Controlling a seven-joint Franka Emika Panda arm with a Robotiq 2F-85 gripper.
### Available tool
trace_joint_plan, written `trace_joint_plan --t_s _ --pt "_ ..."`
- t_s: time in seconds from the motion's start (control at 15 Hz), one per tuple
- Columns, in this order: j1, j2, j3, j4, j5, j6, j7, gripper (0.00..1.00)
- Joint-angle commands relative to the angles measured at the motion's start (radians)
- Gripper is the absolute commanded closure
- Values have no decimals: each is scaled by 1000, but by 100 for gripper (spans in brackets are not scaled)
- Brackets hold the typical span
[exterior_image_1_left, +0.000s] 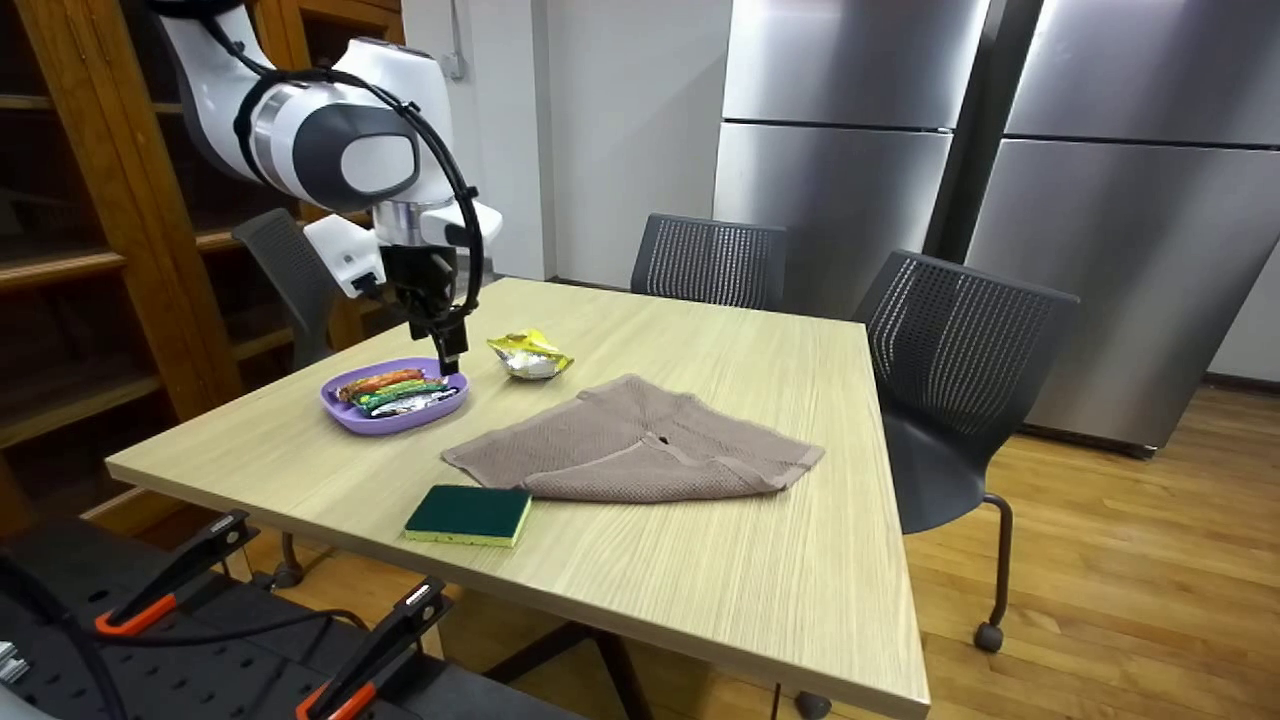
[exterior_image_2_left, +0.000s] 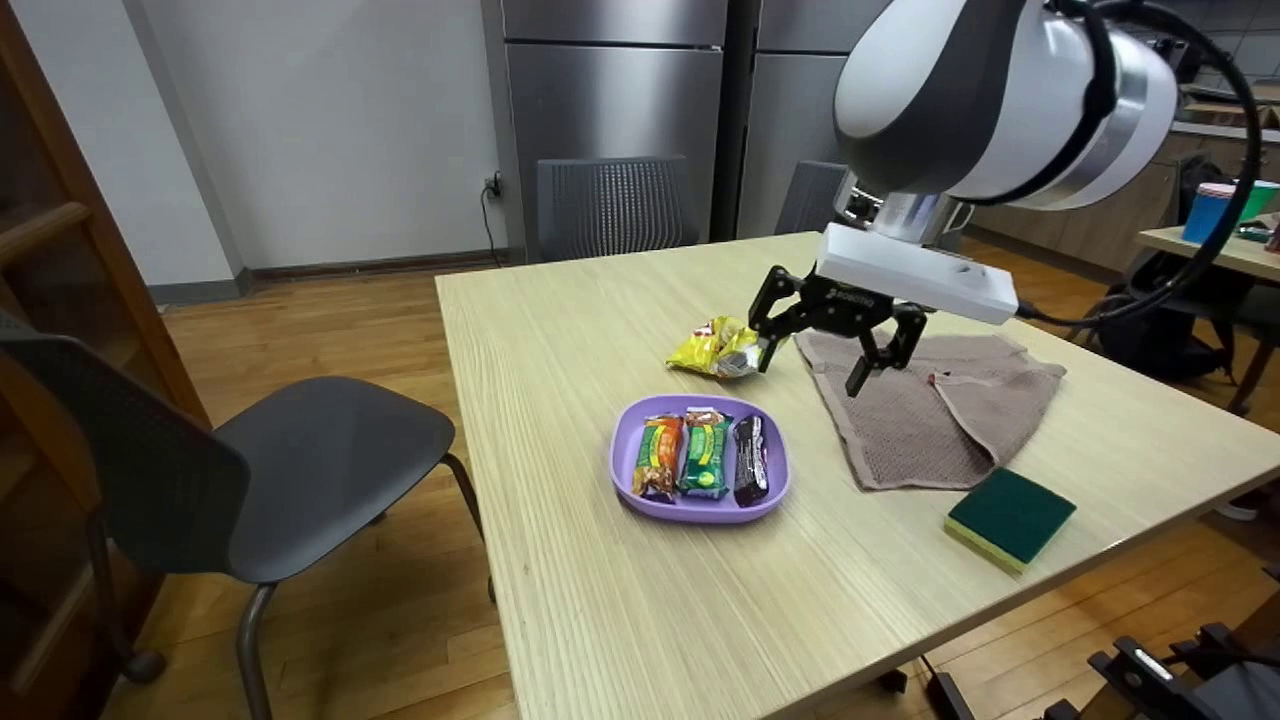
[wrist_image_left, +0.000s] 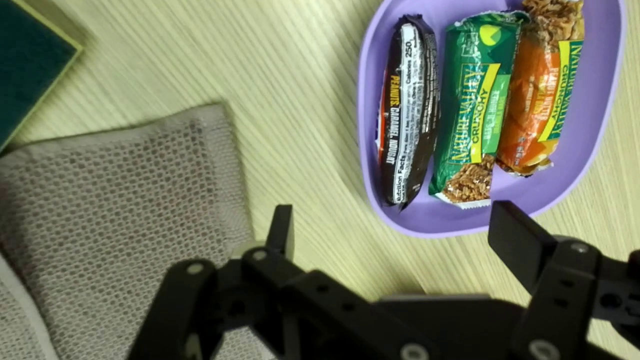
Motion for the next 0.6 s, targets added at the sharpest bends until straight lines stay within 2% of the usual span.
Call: trace_joint_plan --t_s 0.0,0.2,0.27,0.53 --pt "-118 -77 68 -57 76 -6 -130 0" --pt "-197 -87 90 -58 148 -17 -238 0" --pt "-199 -165 100 -121 171 -31 -243 0" --pt "-232 -245 94 -178 237 -57 -314 0"
